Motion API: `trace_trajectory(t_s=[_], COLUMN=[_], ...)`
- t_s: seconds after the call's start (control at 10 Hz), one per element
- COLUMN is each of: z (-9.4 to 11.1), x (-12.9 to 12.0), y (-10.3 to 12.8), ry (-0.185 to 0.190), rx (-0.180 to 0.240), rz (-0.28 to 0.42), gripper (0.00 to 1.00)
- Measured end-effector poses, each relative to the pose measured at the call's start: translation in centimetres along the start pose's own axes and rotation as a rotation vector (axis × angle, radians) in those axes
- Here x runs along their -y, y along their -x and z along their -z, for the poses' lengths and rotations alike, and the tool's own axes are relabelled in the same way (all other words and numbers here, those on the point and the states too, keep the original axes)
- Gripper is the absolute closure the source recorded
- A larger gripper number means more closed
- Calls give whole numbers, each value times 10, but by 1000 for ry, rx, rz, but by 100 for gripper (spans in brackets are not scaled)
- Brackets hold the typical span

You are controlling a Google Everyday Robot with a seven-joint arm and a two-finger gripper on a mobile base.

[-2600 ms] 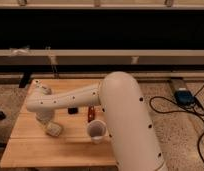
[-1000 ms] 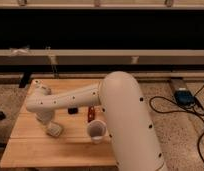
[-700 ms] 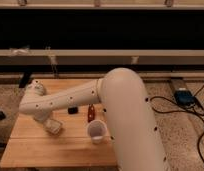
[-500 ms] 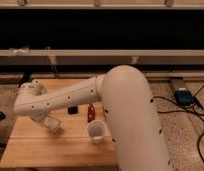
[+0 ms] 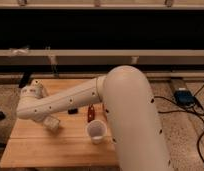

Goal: Wipe the white sponge on the table

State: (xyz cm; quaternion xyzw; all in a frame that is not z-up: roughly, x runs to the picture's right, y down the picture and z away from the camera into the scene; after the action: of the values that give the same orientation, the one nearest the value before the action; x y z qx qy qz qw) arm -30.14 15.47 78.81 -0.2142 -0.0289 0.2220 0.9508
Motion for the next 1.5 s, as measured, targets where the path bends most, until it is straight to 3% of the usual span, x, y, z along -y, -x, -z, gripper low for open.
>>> trace_trajectory(t_s=[0.4,0.9,1.5], z=[-21,-41,-50], x=[11,6,-19], y=[4,25,55], ry=[-6,-4,24], rx=[22,43,65], rz=[7,68,180], gripper=[100,100,100])
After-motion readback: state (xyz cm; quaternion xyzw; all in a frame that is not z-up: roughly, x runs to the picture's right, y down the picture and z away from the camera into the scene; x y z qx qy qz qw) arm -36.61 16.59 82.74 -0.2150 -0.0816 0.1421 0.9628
